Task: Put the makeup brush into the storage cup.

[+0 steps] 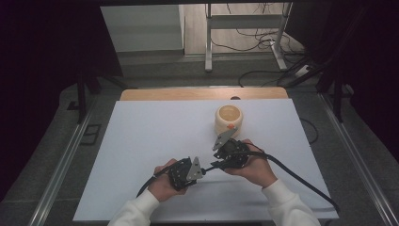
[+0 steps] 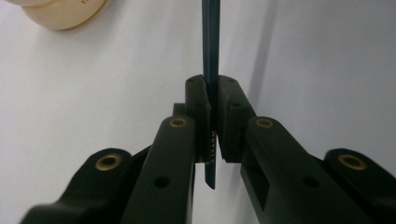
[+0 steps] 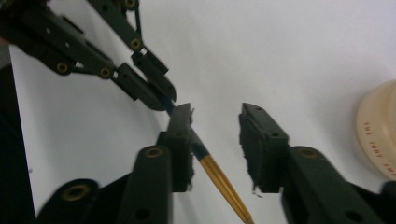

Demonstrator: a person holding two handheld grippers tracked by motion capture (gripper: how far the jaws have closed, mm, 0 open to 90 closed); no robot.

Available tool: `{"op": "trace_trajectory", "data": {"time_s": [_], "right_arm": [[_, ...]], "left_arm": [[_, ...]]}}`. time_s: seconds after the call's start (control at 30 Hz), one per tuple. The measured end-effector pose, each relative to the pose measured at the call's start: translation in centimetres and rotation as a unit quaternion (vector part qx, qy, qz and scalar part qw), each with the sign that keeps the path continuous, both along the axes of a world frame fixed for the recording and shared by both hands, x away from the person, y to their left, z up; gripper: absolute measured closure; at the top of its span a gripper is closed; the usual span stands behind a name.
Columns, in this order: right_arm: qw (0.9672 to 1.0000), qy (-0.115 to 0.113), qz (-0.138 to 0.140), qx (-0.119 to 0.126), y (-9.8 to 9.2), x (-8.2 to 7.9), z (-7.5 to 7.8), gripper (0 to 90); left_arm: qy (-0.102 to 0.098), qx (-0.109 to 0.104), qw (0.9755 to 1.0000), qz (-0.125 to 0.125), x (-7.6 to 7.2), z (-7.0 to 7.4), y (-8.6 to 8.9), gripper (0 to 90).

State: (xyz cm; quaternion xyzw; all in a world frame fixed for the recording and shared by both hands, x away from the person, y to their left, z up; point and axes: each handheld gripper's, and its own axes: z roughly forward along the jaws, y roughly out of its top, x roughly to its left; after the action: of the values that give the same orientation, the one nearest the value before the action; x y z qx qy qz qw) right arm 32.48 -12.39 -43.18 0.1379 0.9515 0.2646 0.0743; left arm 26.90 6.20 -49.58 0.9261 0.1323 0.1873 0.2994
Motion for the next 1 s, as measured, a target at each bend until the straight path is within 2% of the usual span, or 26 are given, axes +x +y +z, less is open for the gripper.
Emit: {"op": "trace_trajectory", "data": {"time_s": [0.13, 0.27, 0.47, 1.0], "right_arm": [[0.9995, -0.008, -0.018, 0.024, -0.4, 0.2, 0.4, 51.4], [0.9975, -0.017, -0.042, 0.055, -0.9, 0.3, 0.9, 43.6], [0.9933, -0.027, -0.063, 0.093, -1.7, 0.5, 1.6, 38.6], [0.9897, -0.035, -0.075, 0.117, -2.4, 0.7, 1.7, 35.9]], "left_arm": [[0.002, -0.005, 1.0, 0.007, 0.1, 0.1, 0.3, 84.4], [0.005, -0.013, 0.9998, 0.016, 0.3, 0.3, 0.7, 84.5], [0.009, -0.022, 0.9993, 0.028, 0.5, 0.5, 1.2, 84.4], [0.014, -0.044, 0.9974, 0.055, 0.8, 0.9, 2.4, 84.5]]}}
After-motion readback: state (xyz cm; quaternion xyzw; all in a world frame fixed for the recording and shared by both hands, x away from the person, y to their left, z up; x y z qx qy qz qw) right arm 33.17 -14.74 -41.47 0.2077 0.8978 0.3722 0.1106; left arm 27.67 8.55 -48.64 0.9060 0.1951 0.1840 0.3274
